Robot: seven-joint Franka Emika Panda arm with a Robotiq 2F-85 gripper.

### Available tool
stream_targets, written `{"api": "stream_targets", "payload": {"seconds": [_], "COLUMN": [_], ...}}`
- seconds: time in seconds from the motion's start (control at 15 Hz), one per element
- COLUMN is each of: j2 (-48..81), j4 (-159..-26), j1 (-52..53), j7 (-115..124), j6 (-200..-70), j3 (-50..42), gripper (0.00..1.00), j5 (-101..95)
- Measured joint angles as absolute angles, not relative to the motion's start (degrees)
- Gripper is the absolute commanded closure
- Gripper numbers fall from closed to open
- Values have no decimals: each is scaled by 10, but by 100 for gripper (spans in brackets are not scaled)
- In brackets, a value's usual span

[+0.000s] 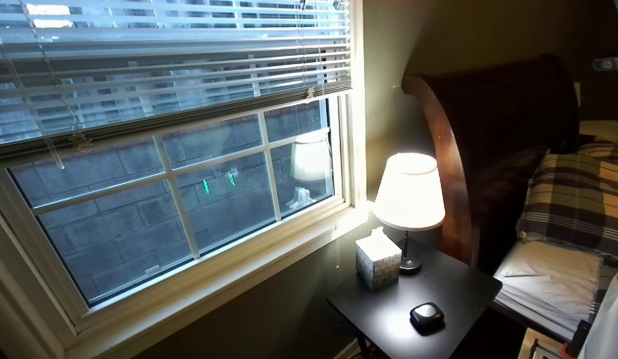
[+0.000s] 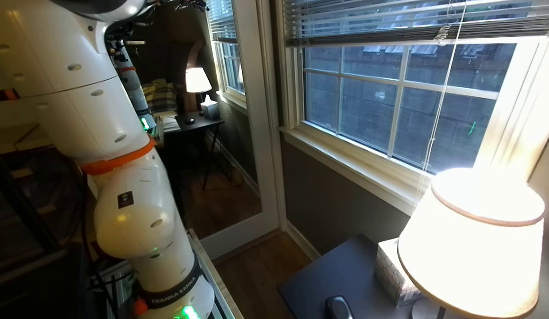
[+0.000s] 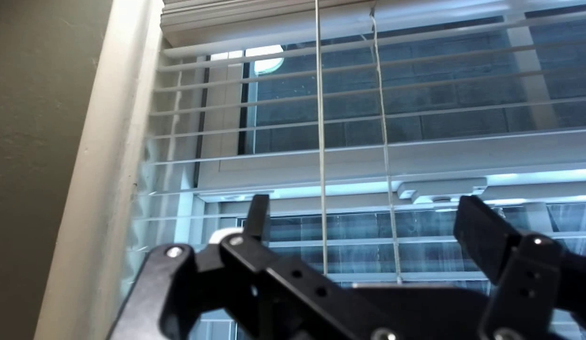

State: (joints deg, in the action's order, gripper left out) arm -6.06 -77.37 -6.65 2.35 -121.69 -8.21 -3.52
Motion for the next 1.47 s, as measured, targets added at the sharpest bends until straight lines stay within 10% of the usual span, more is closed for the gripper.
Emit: {"api": "stream_targets", "payload": {"seconds": [1.47], "j2": [-46], "j4": [-743], "j1": [-67], "j7": [-3], "j6": [-1226], "j3": [-86], "gripper": [0], "j5": [2]}}
